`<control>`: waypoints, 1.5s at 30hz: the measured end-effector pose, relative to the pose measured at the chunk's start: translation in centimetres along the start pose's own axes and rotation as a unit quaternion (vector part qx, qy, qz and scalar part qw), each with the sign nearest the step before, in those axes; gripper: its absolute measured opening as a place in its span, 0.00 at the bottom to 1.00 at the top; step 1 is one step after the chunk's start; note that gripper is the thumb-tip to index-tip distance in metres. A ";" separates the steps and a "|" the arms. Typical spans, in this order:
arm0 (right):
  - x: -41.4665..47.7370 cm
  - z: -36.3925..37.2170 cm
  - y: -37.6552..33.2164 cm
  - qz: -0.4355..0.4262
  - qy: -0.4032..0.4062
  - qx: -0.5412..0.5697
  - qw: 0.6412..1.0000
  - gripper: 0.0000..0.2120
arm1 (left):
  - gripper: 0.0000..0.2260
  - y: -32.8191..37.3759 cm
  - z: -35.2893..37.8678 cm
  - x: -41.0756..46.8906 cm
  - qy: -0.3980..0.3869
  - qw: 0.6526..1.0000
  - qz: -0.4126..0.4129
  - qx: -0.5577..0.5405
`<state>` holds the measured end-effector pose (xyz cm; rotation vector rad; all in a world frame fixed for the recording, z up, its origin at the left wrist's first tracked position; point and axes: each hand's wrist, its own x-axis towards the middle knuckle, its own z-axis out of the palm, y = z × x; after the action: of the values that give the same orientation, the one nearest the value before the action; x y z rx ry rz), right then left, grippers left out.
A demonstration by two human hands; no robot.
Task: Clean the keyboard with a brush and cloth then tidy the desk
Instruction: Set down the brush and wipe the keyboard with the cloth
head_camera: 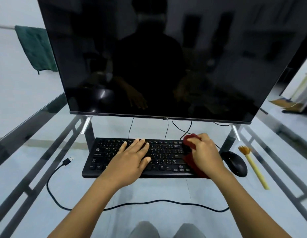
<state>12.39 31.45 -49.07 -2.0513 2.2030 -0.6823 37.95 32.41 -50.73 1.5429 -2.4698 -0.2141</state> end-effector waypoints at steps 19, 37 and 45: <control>-4.3 -0.1 -0.8 -0.164 -0.058 0.038 0.984 0.24 | 0.34 3.8 1.7 3.1 -0.014 0.998 0.061 0.010; -2.6 -4.3 -3.2 -0.115 -0.123 0.247 0.954 0.29 | 0.09 7.5 -2.9 3.5 0.072 0.808 -0.074 -0.580; -0.5 -4.6 -0.7 0.053 -0.165 0.462 0.869 0.21 | 0.03 7.3 -2.5 4.4 0.074 0.768 -0.146 -0.619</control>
<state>11.56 33.17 -44.82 -1.3875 1.3499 -1.0110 30.38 31.65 -46.13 1.1379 -1.2687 -1.3623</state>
